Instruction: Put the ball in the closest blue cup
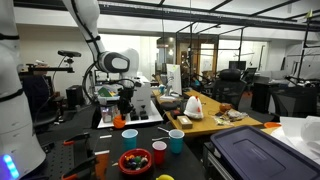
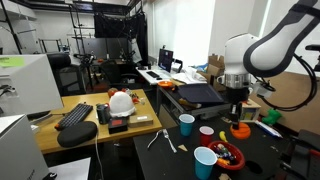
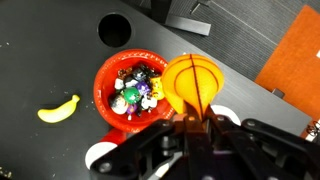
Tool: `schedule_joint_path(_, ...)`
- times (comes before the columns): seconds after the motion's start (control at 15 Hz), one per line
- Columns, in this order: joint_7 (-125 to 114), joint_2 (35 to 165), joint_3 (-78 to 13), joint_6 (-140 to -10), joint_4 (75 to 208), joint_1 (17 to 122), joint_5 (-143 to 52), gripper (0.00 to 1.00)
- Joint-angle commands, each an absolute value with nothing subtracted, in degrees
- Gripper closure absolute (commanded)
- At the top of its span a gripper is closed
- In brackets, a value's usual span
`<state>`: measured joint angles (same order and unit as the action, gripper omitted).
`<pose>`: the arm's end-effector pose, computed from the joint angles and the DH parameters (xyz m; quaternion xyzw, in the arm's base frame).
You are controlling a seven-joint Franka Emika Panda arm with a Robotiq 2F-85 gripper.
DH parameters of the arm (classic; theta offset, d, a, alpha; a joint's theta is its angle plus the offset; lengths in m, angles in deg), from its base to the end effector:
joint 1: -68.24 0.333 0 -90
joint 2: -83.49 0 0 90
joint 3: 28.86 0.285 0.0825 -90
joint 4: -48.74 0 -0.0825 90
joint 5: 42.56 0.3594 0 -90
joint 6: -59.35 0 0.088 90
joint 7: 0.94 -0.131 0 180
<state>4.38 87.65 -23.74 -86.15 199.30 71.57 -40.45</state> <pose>0.3925 0.0593 0.1782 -0.9913 -0.1038 0.0806 0.0102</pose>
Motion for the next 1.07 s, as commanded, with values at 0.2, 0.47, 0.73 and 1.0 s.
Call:
schedule_joint_path(0.2,4.6,89.8,-20.9,-85.4,195.9,73.3,-29.4,0.98)
schedule_joint_path(0.47,8.5,90.3,-18.8,-86.1,196.5,73.2,-19.9,0.98)
schedule_joint_path(0.73,14.1,90.0,-16.3,-88.4,197.0,73.4,-9.5,0.98)
schedule_joint_path(1.0,19.0,90.8,-14.6,-90.5,196.3,73.8,-1.2,0.98)
